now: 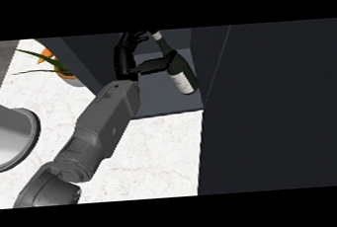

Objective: Pick up the wine, place it into the cabinet and close the cabinet

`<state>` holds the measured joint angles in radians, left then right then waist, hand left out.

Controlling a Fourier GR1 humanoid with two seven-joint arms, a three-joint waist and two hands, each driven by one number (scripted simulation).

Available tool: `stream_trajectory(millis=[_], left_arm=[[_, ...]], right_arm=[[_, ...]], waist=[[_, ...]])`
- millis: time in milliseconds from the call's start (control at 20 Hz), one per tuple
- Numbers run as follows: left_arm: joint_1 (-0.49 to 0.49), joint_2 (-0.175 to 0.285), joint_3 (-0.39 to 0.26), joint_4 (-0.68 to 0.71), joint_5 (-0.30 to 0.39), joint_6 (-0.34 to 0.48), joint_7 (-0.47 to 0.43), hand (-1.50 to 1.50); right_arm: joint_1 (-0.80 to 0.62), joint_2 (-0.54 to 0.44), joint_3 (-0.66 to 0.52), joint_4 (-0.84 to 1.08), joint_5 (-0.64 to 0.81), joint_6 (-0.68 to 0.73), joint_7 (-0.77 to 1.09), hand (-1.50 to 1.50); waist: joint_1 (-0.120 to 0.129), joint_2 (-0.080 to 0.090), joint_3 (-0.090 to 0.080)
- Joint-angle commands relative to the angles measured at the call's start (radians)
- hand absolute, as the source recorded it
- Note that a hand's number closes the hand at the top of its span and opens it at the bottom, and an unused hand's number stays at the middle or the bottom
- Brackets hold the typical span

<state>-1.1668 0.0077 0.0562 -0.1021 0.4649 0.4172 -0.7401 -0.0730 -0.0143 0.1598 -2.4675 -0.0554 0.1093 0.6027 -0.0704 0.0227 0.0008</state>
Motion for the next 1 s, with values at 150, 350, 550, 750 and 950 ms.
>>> stream_trajectory(millis=[150, 350, 550, 750, 950], left_arm=[[0.047, 0.032, -0.026, 0.032, -0.044, 0.007, -0.01, -1.5], [0.064, 0.031, -0.028, 0.045, -0.054, 0.027, -0.031, -1.5], [0.028, 0.013, -0.014, 0.032, -0.047, 0.07, -0.02, -1.5], [0.075, 0.026, 0.002, 0.017, -0.038, 0.026, -0.073, -1.5], [0.086, 0.045, 0.002, 0.018, -0.044, -0.035, -0.07, -1.5]], right_arm=[[0.021, 0.006, -0.005, -0.054, -0.014, -0.012, 0.021, -1.5], [0.031, -0.006, -0.003, -0.045, -0.036, 0.015, -0.002, -1.5], [-0.009, 0.005, -0.011, -0.009, -0.02, 0.005, -0.017, -1.5], [0.029, 0.014, 0.055, -0.06, 0.022, -0.007, 0.014, -1.5], [-0.029, -0.008, -0.032, -0.013, -0.037, 0.003, 0.0, -1.5]], waist=[[0.012, -0.002, -0.002], [-0.006, 0.006, -0.002], [-0.006, 0.008, -0.002], [-0.009, 0.006, -0.003], [-0.005, 0.011, -0.002]])
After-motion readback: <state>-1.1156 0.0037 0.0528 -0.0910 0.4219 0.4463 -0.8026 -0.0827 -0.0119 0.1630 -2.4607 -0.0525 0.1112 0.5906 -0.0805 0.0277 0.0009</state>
